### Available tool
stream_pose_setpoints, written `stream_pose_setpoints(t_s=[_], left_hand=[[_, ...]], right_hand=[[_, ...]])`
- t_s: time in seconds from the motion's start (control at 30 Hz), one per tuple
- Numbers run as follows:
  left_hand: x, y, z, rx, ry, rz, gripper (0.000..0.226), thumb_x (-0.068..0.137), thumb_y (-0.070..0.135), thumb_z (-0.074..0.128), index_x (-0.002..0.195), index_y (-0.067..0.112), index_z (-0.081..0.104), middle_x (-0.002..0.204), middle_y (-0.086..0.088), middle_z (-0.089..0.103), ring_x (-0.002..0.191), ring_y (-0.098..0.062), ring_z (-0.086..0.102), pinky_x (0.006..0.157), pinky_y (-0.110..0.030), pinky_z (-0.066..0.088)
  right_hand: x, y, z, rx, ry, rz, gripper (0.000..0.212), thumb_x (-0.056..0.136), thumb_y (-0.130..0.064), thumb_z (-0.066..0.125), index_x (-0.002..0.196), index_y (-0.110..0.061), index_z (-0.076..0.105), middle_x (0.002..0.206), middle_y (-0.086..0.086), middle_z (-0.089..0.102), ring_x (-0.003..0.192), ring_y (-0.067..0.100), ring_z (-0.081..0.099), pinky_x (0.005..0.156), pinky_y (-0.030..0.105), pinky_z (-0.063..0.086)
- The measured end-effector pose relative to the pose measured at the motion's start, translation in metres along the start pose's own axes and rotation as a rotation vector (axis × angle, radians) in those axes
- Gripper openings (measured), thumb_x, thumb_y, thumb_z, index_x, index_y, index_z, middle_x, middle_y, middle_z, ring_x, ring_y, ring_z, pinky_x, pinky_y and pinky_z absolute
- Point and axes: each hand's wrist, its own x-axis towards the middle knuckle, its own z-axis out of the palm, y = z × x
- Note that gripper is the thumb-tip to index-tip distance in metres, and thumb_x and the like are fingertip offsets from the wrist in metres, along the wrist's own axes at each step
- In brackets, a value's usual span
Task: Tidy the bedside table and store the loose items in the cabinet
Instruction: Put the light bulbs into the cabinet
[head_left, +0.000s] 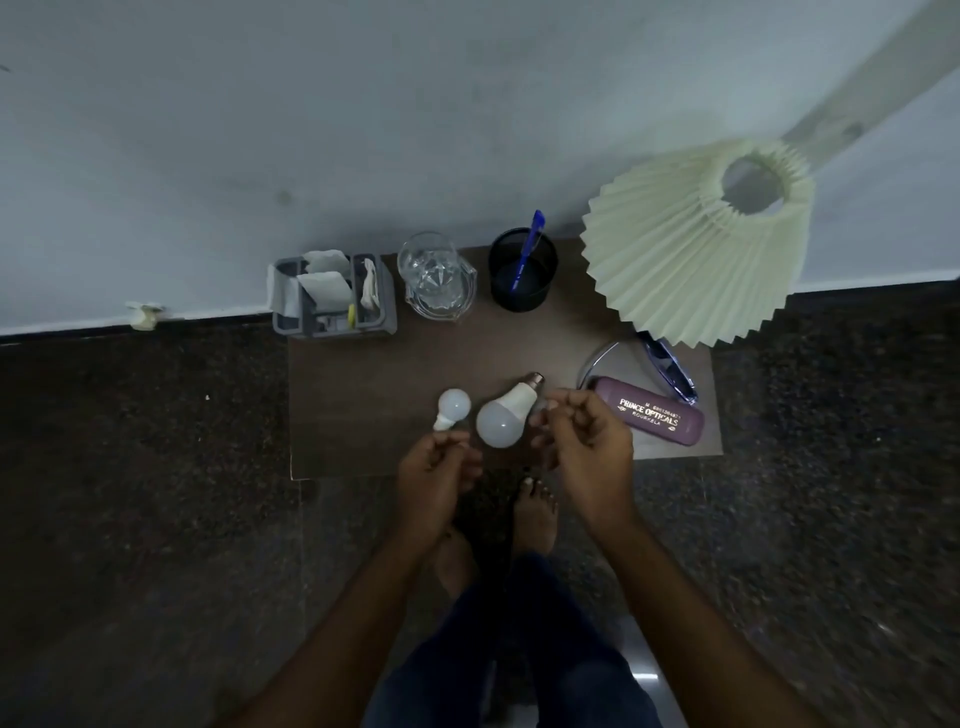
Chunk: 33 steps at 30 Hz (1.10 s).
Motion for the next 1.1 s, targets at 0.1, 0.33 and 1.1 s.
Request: stream_pose_setpoints(t_s=[0.1,0.33,1.1], left_hand=[[0.002,-0.027,0.005,-0.004,0.005,-0.169,0.016,0.1,0.004,0.052,0.108,0.001,0.065,0.088,-0.019,0.069,0.069,-0.025,0.063,0.061,-0.03,0.05],[0.025,-0.082,0.007,0.094,0.026,-0.223,0.014,0.098,0.011,0.055,0.089,0.012,0.065,0.077,-0.009,0.065,0.059,-0.02,0.058,0.059,-0.029,0.048],[0.033,-0.126,0.022,0.069,0.068,-0.137,0.026,0.104,0.022,0.05,0.128,0.013,0.054,0.091,-0.006,0.061,0.06,-0.017,0.056,0.053,-0.029,0.045]], right_hand=[[-0.009,0.018,-0.017,0.017,0.03,0.075,0.016,0.097,-0.009,0.06,0.094,-0.021,0.07,0.077,0.009,0.074,0.058,0.016,0.063,0.046,0.022,0.046],[-0.027,0.061,-0.019,0.005,0.058,0.267,0.013,0.098,-0.005,0.058,0.103,0.001,0.069,0.074,0.011,0.072,0.054,0.019,0.059,0.047,0.025,0.044],[-0.017,0.112,-0.025,-0.227,-0.218,0.441,0.009,0.102,-0.023,0.055,0.102,-0.016,0.06,0.093,0.011,0.059,0.067,0.026,0.057,0.054,0.031,0.049]])
